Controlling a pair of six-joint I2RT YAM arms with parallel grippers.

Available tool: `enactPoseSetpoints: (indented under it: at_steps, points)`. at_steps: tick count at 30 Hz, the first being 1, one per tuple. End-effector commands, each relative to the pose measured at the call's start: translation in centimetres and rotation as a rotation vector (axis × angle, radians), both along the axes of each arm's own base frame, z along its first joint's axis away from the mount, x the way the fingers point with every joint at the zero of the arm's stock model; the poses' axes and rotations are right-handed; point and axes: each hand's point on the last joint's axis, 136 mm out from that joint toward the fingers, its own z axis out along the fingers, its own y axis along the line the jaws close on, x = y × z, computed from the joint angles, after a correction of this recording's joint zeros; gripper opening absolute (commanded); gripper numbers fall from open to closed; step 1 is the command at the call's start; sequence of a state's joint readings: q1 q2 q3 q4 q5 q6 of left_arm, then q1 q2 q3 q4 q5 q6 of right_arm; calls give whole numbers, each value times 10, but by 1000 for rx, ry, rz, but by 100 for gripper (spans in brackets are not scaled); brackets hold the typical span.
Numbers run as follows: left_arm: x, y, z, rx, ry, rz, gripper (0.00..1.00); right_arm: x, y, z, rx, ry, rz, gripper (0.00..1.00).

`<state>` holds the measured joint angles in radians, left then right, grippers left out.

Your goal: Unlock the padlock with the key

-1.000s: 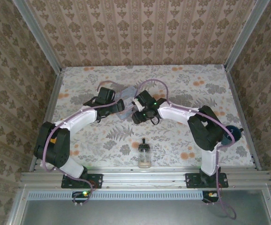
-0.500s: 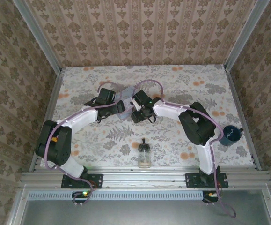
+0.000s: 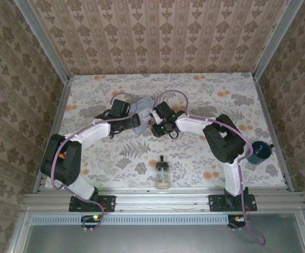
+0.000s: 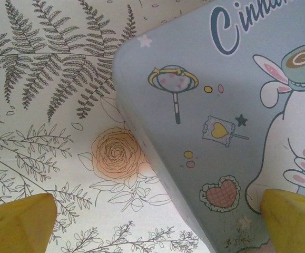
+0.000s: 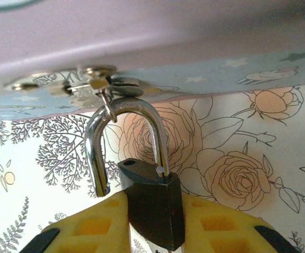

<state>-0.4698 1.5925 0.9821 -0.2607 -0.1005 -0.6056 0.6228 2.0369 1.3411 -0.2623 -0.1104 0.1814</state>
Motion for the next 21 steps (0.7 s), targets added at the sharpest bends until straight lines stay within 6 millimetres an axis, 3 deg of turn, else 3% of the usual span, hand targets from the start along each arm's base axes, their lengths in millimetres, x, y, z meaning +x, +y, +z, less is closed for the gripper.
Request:
enactPoseSetpoints:
  at_steps: [1, 12, 21]
  points:
    - [-1, 2, -5, 9, 19, 9, 100, -8, -6, 1, 36, 36, -25, 15]
    - [0, -9, 15, 44, -47, -25, 100, -28, -12, 10, 117, 63, -73, 5]
    - [3, -45, 16, 97, -81, -114, 100, -42, -31, 9, 152, 76, -173, 2]
